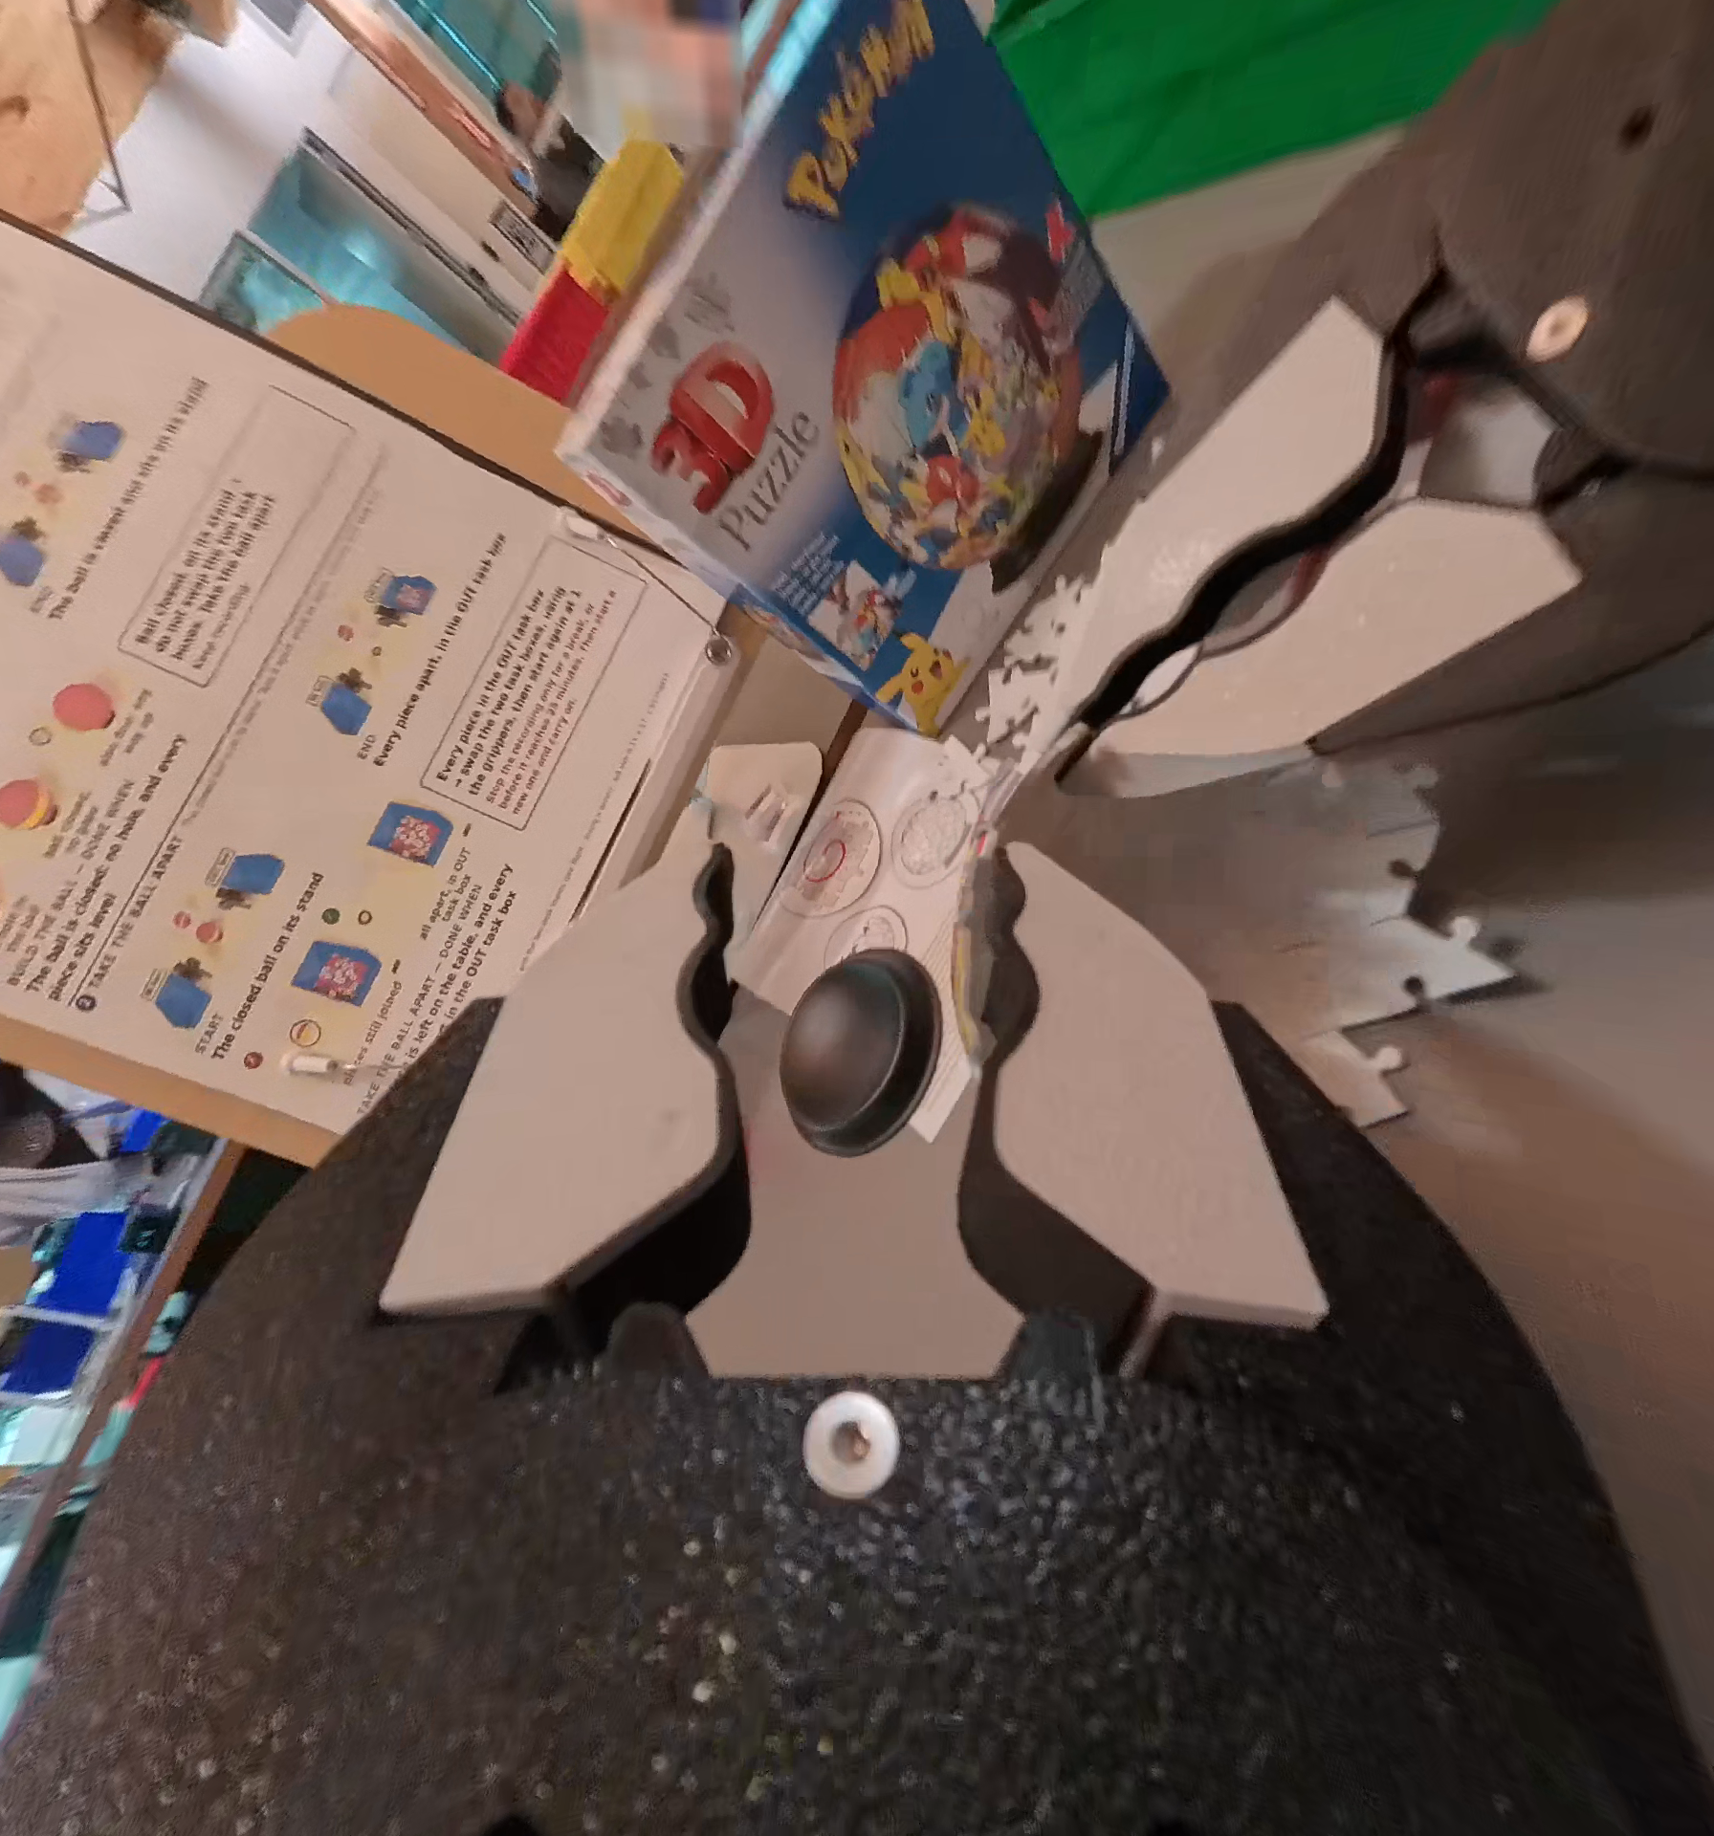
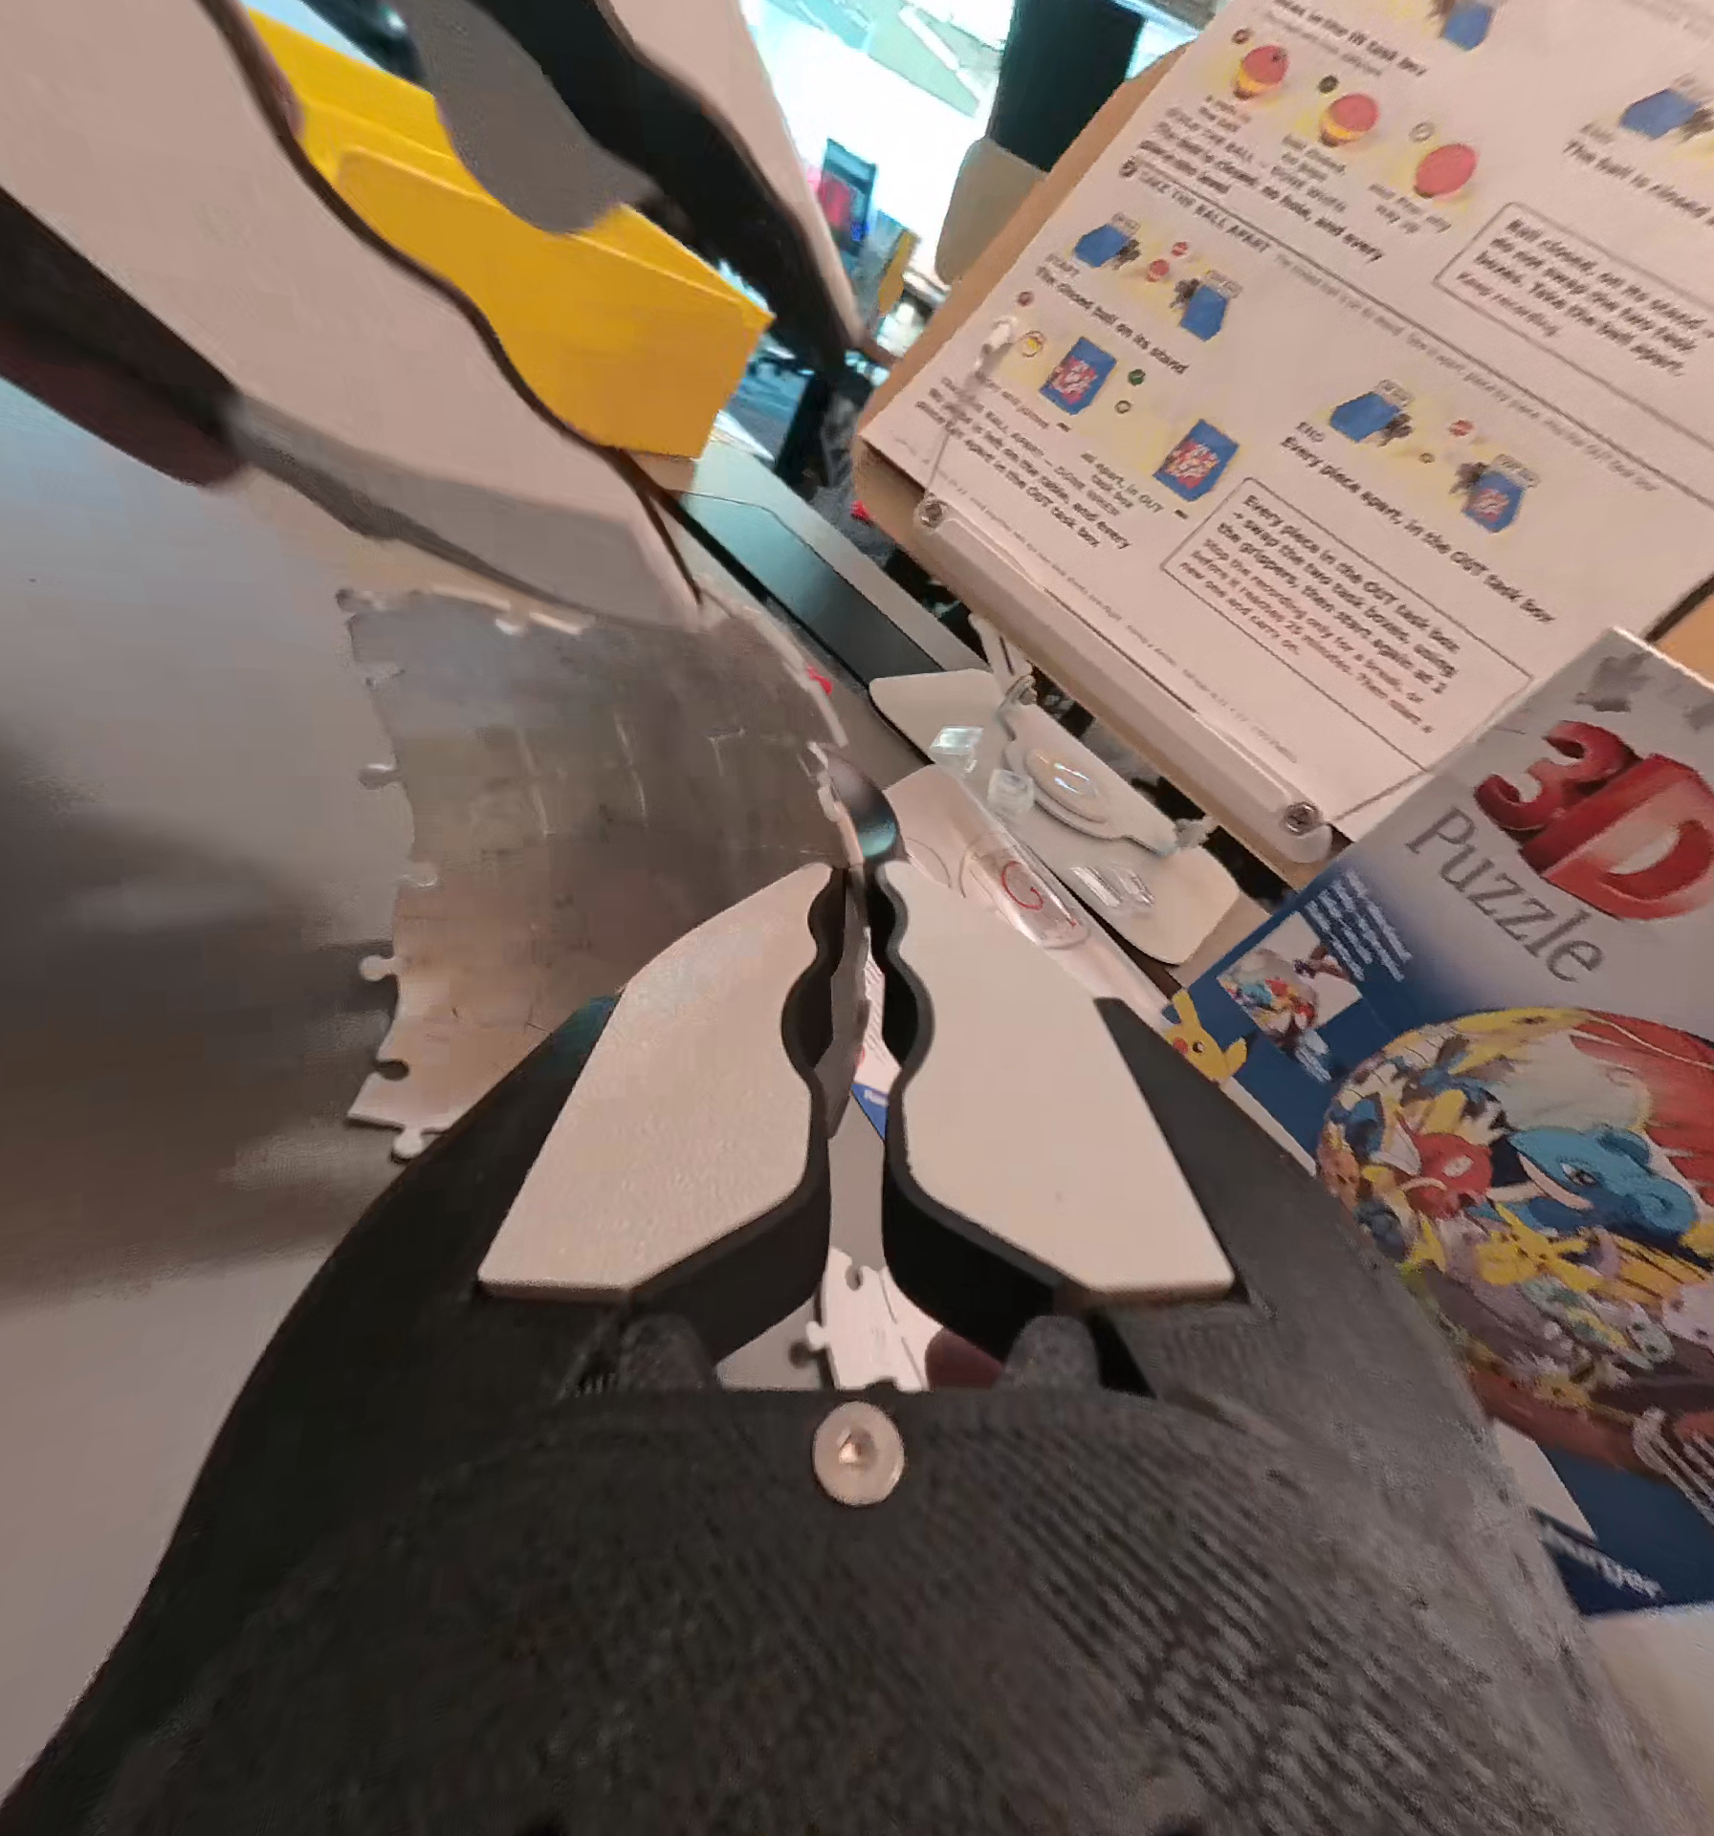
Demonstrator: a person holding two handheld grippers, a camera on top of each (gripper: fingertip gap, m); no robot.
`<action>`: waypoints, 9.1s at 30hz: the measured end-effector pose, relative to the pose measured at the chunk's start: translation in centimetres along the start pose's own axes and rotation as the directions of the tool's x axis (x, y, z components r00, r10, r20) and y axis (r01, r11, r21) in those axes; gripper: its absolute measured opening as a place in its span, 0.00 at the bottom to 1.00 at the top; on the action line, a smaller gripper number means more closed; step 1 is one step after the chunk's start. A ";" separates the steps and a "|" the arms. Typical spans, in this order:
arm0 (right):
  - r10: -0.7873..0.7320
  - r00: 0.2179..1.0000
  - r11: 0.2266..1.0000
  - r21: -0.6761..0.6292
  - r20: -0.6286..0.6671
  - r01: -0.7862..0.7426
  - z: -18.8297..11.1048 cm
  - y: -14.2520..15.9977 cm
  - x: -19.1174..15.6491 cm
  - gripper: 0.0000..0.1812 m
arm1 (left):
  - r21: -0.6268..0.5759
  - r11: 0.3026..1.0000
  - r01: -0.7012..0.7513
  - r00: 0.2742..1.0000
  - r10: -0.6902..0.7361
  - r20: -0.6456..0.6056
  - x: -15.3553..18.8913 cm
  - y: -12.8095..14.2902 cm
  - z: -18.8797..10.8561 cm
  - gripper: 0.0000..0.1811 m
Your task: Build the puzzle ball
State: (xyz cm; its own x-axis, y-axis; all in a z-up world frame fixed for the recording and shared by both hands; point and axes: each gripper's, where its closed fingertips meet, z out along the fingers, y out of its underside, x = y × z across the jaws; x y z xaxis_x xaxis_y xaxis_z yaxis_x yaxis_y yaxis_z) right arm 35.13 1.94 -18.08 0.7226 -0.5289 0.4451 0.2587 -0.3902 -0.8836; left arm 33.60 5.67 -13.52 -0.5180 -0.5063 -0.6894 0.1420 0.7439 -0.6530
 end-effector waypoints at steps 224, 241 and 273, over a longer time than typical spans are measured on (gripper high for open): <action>0.140 0.988 0.990 -0.010 0.060 -0.140 -2.5 -1.4 -0.5 0.09 | -0.102 0.841 0.531 0.844 -0.513 0.158 2.6 3.2 -1.3 0.02; 0.176 0.982 0.984 0.004 0.063 -0.177 -2.2 -0.9 -1.1 0.02 | -0.092 0.840 0.535 0.840 -0.518 0.162 2.8 3.7 -1.1 0.02; 0.189 0.978 0.978 -0.109 0.092 -0.179 -1.9 0.1 -1.9 0.18 | -0.104 0.865 0.490 0.862 -0.464 0.205 2.7 4.0 -1.0 0.02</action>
State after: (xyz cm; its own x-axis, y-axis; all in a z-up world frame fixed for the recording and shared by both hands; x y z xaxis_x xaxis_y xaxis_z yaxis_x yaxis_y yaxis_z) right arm 32.60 1.49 -18.78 0.8143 -0.5214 0.2549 0.0543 -0.3688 -0.9279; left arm 31.98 7.71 -17.65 -0.3399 -0.8707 -0.3555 -0.2191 0.4409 -0.8704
